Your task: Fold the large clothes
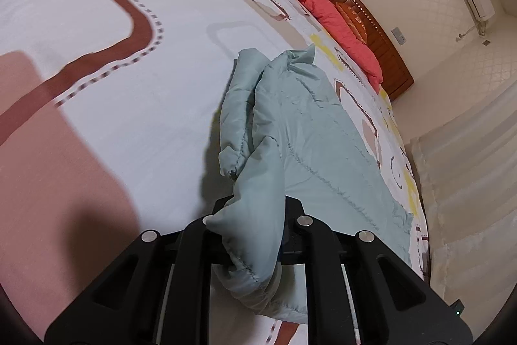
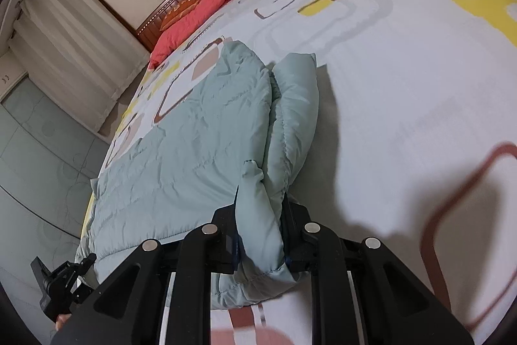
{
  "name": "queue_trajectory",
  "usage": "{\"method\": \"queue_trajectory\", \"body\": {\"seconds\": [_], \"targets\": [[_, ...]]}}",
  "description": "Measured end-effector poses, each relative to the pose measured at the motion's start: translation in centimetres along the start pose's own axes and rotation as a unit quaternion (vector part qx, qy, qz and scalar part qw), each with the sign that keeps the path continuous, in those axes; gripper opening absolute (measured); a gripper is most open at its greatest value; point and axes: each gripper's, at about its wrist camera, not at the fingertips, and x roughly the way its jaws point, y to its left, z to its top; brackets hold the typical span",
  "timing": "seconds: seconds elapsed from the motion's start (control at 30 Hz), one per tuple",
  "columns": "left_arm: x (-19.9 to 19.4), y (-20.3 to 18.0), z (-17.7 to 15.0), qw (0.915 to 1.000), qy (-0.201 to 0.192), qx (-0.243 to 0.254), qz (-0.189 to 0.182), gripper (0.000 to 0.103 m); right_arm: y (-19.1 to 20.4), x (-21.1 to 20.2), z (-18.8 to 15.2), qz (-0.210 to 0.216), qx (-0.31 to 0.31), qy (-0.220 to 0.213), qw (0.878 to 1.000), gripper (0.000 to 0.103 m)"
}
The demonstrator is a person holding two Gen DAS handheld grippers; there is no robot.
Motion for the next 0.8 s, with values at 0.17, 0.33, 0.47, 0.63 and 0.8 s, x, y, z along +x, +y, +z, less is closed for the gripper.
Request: {"method": "queue_trajectory", "body": {"seconds": [0.17, 0.33, 0.47, 0.63, 0.8], "targets": [[-1.5, 1.2, -1.0, 1.0000, 0.006, 0.003, -0.001, 0.014, -0.5, -1.3, -1.6, 0.001, 0.000, 0.005, 1.000, 0.019], [-1.4, 1.5, -1.2, 0.9999, 0.010, 0.006, 0.000, 0.015, -0.7, -0.9, -1.6, 0.000, -0.003, 0.006, 1.000, 0.023], [-1.6, 1.8, -0.8, 0.9999, 0.014, 0.002, 0.000, 0.024, -0.7, -1.2, -1.3, -0.007, -0.001, 0.008, 1.000, 0.028], [-3.0, 2.7, 0.3, 0.9999, 0.001, -0.011, 0.003, 0.065, -1.0, -3.0, -1.3, -0.034, -0.010, -0.005, 0.999, 0.045], [-3.1, 3.3, 2.0, 0.9998, 0.010, -0.013, -0.007, 0.074, -1.0, -4.4, -0.5, -0.041, -0.008, -0.019, 0.999, 0.046]]}}
